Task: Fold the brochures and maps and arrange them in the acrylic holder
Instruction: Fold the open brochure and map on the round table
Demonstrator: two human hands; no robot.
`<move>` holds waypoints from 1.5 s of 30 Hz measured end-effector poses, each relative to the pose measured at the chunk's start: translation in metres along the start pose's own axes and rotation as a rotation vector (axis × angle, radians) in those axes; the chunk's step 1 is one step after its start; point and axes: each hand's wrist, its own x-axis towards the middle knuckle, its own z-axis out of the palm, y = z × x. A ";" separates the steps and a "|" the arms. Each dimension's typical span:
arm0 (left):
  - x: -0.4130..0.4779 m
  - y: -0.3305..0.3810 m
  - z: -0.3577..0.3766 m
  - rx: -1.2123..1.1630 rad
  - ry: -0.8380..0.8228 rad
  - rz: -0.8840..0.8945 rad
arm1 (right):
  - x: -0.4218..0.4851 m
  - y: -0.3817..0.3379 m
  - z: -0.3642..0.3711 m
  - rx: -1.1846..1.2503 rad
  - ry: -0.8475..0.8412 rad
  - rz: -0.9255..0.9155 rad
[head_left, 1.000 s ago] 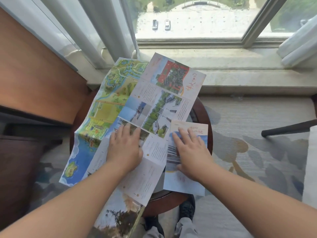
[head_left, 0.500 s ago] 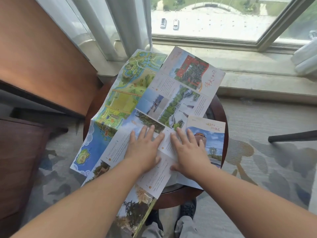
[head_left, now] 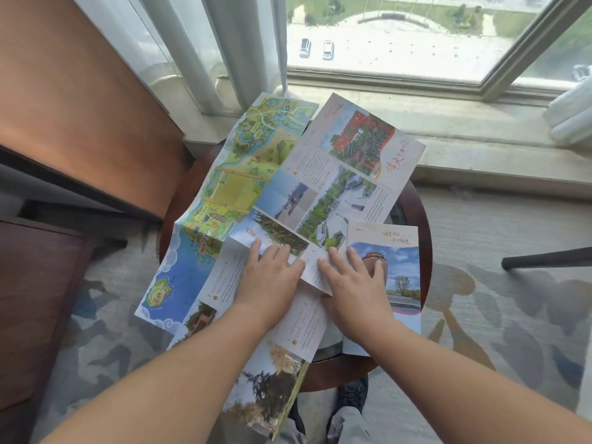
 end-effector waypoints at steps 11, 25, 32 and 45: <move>-0.009 -0.027 -0.067 -0.168 0.380 0.018 | -0.011 -0.016 -0.056 0.267 0.165 -0.105; -0.028 -0.016 -0.151 -1.372 0.451 -0.883 | -0.040 -0.077 -0.116 0.416 0.223 -0.265; -0.051 -0.030 -0.193 -1.408 0.556 -0.689 | -0.059 -0.050 -0.123 0.837 0.040 -0.150; -0.077 -0.025 -0.237 -1.493 0.645 -0.516 | -0.042 -0.042 -0.147 2.043 0.062 0.594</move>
